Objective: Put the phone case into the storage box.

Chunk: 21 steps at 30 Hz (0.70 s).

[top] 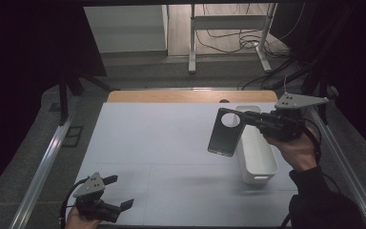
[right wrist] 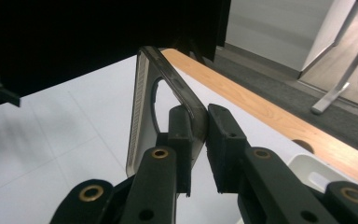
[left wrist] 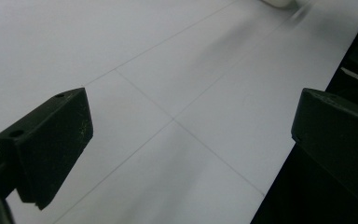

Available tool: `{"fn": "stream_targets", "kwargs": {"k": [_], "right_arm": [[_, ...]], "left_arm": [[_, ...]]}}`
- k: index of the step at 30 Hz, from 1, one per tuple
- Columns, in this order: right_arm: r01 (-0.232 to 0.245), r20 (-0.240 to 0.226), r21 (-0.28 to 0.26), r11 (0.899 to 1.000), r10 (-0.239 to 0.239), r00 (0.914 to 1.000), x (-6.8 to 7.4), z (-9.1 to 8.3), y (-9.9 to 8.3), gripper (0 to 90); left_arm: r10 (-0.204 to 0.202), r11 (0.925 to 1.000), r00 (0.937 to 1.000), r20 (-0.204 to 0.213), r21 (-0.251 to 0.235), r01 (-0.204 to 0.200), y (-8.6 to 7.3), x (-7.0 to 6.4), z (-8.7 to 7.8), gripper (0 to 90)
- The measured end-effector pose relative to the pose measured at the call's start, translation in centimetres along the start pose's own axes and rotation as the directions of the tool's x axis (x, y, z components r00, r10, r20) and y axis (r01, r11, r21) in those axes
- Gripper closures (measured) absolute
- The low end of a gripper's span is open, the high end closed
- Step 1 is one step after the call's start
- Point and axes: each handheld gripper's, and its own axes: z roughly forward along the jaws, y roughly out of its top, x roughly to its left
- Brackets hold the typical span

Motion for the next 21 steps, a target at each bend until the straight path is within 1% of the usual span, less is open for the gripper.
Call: {"fn": "stream_targets", "kwargs": {"k": [1,3,8,10,15,21], "right_arm": [[0.001,0.010,0.001,1.000,-0.001,0.9999,-0.3,-0.1,0.1,80.0],[0.006,0.016,0.001,1.000,-0.006,0.9999,-0.6,-0.1,0.2,80.0],[0.000,0.043,0.001,1.000,-0.001,0.9991,-1.8,-0.3,0.5,80.0],[0.003,0.049,0.002,1.000,-0.003,0.9988,-2.0,-0.3,0.5,80.0],[0.003,0.069,0.001,1.000,-0.003,0.9976,-3.4,-0.4,0.7,80.0],[0.006,0.089,0.008,1.000,-0.007,0.9960,-5.2,-0.5,0.8,80.0]], "left_arm": [[-0.004,1.0000,1.0000,-0.003,-0.001,0.004,-0.1,0.0,-0.1,0.0],[-0.008,1.0000,0.9999,-0.015,-0.002,0.008,-0.5,0.1,-0.4,0.0],[-0.029,0.9995,0.9991,-0.030,-0.012,0.029,-1.2,0.2,-1.1,0.0],[-0.030,0.9995,0.9989,-0.035,-0.013,0.030,-1.3,0.2,-1.2,0.0],[-0.036,0.9992,0.9984,-0.043,-0.018,0.035,-1.7,0.3,-1.6,0.0],[-0.035,0.9994,0.9980,-0.053,0.001,0.035,-2.1,0.1,-1.6,0.0]]}}
